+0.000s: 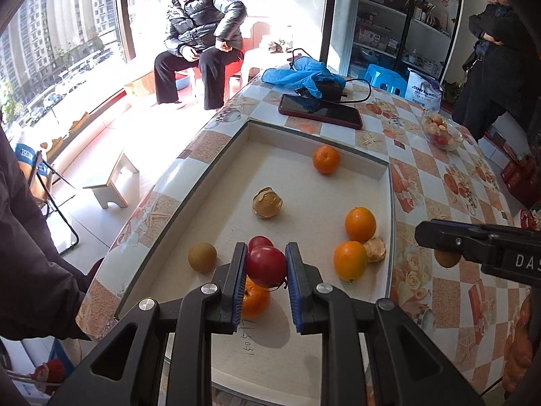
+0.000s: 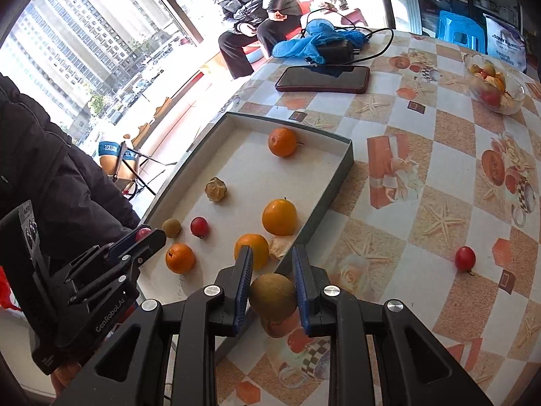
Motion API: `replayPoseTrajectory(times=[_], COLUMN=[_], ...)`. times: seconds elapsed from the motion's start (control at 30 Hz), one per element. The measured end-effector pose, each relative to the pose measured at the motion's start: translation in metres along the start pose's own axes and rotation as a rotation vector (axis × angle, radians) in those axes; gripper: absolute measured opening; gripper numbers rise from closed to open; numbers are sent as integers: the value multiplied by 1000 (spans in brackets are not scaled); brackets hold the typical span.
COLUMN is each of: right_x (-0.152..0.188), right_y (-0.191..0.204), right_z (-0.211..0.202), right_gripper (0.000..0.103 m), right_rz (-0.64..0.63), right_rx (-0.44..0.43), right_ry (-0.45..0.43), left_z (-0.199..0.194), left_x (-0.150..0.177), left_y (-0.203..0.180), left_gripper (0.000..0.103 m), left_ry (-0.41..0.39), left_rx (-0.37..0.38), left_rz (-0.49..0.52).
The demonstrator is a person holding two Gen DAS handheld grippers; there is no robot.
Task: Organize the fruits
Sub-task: 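Carry both fruits over the white tray and open both grippers there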
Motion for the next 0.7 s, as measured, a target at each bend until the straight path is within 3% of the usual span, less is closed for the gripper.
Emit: replayPoseTrajectory(times=[0.13,0.3,0.43,0.57,0.63,0.67,0.7], right_x=[-9,-10,-7,-7,-7,-7,-6], right_y=[20,39,40,39,39,39,40], right_z=[23,43,53,54,55,54,54], right_gripper=[25,25,25,25,26,26,26], right_rz=[-35,-133,-181,-189,-195,-200,-204], right_rx=[-10,53,106,106,103,106,112], right_ry=[29,46,64,81,88,93,97], left_z=[11,22,28,31,30,29,27], left_x=[1,1,3,7,8,8,9], left_y=[4,6,5,4,2,1,0], left_gripper=[24,24,24,26,31,43,63], left_ry=[19,34,53,64,60,53,44], left_rx=[-13,-37,-44,-43,-42,-41,-45], left_rz=[-1,7,14,23,35,44,52])
Point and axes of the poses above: each gripper's, at about its wrist camera, not at the fingertips, and z roughly the way its jaws point, y to its left, x to its underside, the point moved 4 cm from there along z, roughly the way its jaws point, and after that the axes turned 3 degrees about -y, right-handed, at the moved point
